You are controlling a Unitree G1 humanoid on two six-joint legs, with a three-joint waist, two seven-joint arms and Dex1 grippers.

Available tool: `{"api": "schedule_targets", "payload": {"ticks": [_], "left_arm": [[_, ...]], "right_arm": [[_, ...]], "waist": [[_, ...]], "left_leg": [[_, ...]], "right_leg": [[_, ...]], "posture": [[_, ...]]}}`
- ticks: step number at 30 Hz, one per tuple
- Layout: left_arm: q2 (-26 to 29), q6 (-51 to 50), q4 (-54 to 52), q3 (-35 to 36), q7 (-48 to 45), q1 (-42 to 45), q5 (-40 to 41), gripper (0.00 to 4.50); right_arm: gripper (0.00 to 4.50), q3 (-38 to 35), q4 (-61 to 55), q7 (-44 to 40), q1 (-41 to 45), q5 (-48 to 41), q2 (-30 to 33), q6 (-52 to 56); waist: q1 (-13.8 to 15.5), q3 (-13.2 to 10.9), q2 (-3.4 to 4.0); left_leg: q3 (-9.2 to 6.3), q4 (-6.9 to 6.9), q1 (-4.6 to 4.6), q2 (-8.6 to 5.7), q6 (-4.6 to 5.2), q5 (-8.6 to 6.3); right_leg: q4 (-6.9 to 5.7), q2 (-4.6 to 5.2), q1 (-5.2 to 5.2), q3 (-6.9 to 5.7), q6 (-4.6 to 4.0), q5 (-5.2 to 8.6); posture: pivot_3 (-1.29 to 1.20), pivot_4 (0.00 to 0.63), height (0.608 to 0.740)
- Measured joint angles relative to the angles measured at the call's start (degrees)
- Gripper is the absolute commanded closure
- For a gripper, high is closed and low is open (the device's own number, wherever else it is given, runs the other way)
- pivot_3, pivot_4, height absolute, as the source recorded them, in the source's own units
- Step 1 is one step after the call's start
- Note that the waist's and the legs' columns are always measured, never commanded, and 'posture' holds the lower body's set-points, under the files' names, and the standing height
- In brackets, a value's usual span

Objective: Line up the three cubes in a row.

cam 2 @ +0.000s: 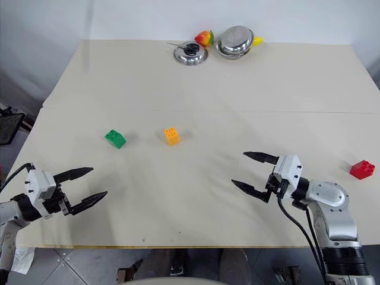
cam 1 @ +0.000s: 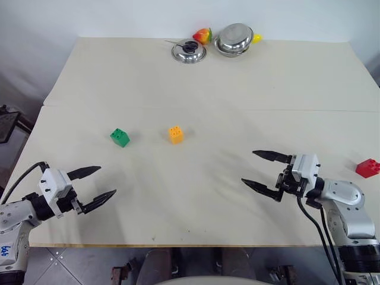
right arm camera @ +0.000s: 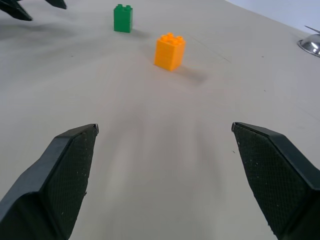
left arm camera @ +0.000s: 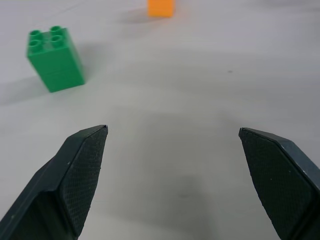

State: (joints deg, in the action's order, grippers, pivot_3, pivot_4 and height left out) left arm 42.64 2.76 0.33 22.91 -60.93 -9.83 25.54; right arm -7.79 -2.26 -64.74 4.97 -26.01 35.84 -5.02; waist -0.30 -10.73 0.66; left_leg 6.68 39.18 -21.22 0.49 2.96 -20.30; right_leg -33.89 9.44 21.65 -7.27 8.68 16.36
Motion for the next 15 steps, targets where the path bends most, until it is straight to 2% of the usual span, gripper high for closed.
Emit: {"api": "schedule_targets", "payload": {"ticks": [4, 7, 11, 15], "left_arm": [[-0.3, -3.2, -3.9, -1.1, 0.5, 0.2, 1.6, 0.02], [-0.6, -10.3, -9.2, -2.4, 2.0, 3.0, 6.1, 0.02], [-0.1, -15.0, -15.9, -8.9, 2.6, 7.4, 6.6, 0.02], [-3.3, -17.2, -18.3, -15.1, 4.1, 11.0, 6.0, 0.02]], "right_arm": [[0.0, -0.2, -0.2, 0.4, -0.1, -0.2, 0.0, 0.1], [0.0, -2.7, -2.2, 2.7, -2.2, -1.4, 0.0, 0.9], [0.0, -10.7, -5.6, 8.8, -6.5, -3.8, 0.0, 3.1], [0.0, -20.2, -10.8, 15.8, -12.6, -7.3, -0.1, 7.5]], "waist": [[0.2, 0.0, -0.01], [0.6, 0.0, -0.01], [0.5, 0.0, 0.02], [0.4, 0.0, 0.04]], "left_leg": [[-0.01, 0.0, -0.01, -0.02, 0.0, 0.0], [-0.14, 0.03, -0.04, -0.05, 0.01, 0.01], [-0.1, 0.03, -0.02, -0.13, 0.01, 0.01], [-0.09, 0.03, -0.02, -0.1, 0.01, 0.01]], "right_leg": [[-0.01, 0.02, -0.01, 0.02, 0.0, 0.0], [-0.05, 0.03, -0.03, 0.0, 0.0, 0.0], [-0.05, 0.02, -0.05, 0.02, 0.0, 0.0], [-0.05, -0.02, -0.05, 0.03, 0.0, 0.0]], "posture": [[0.0, 0.15, 0.74], [0.0, 0.15, 0.74], [0.0, 0.15, 0.74], [0.0, 0.15, 0.74]]}}
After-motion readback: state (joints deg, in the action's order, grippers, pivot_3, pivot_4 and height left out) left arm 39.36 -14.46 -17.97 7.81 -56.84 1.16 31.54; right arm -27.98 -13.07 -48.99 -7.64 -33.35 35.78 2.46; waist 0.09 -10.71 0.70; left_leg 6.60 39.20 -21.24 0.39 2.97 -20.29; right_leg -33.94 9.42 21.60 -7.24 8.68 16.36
